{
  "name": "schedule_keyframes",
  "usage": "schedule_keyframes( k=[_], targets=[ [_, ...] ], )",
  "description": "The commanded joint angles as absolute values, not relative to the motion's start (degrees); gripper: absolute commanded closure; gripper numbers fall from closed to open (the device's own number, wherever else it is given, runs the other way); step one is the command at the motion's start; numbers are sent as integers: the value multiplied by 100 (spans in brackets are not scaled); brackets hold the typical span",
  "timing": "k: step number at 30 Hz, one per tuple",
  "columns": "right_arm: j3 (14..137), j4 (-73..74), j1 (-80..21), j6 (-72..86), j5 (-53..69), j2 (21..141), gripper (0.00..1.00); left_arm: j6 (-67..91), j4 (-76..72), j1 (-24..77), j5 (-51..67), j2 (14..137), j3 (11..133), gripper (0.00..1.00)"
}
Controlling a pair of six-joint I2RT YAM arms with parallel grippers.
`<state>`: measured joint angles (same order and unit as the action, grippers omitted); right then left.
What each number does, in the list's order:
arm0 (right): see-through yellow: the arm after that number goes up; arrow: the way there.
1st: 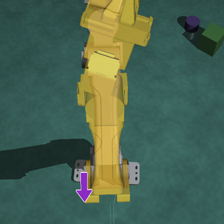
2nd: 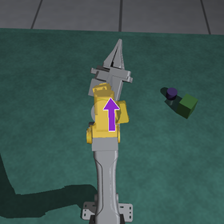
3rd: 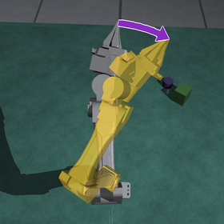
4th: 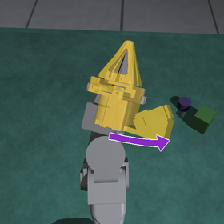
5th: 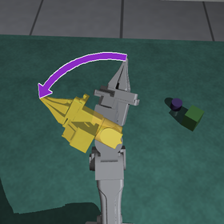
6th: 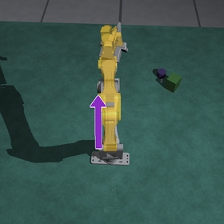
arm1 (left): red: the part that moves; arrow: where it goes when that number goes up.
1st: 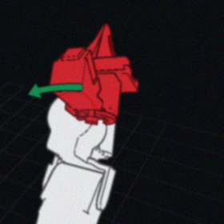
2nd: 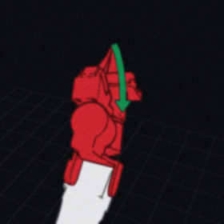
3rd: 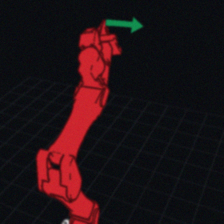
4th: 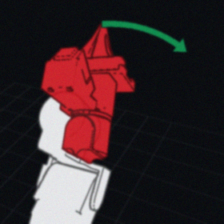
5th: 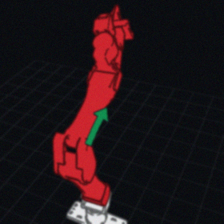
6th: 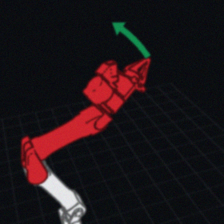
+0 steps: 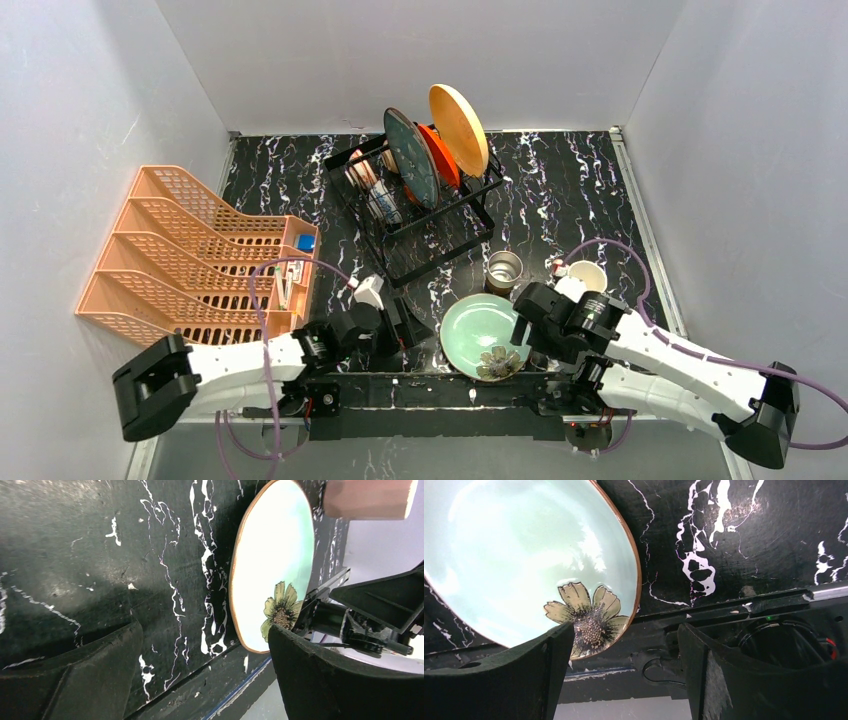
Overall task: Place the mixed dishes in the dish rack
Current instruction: Pick up the plate from the corner of the board.
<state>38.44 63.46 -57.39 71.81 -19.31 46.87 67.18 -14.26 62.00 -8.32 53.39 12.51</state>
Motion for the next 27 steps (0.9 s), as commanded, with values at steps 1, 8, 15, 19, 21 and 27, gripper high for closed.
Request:
schedule_keyframes(
  k=[1, 8, 15, 19, 21, 27],
  targets=[
    [3535, 5920, -5740, 7635, -1927, 4569, 16, 6805, -2399, 6203, -469, 6169, 1481, 7],
    [3491, 5911, -5730, 7803, -2066, 4378, 17, 6977, -3340, 6210, -108, 7290, 1647, 16],
    [3577, 5911, -5726, 7885, -2166, 4088, 17, 7182, -3876, 6240, -2, 8033, 1683, 30],
    [3715, 5996, -5730, 7861, -2237, 4031, 18, 7282, -4179, 6264, 182, 8390, 1661, 41],
    [3763, 6032, -5730, 7850, -2258, 4006, 18, 7316, -4296, 6279, 201, 8586, 1657, 47],
    [3771, 6038, -5730, 7840, -2228, 3921, 18, 7441, -4725, 6319, 229, 9007, 1613, 61]
  ],
)
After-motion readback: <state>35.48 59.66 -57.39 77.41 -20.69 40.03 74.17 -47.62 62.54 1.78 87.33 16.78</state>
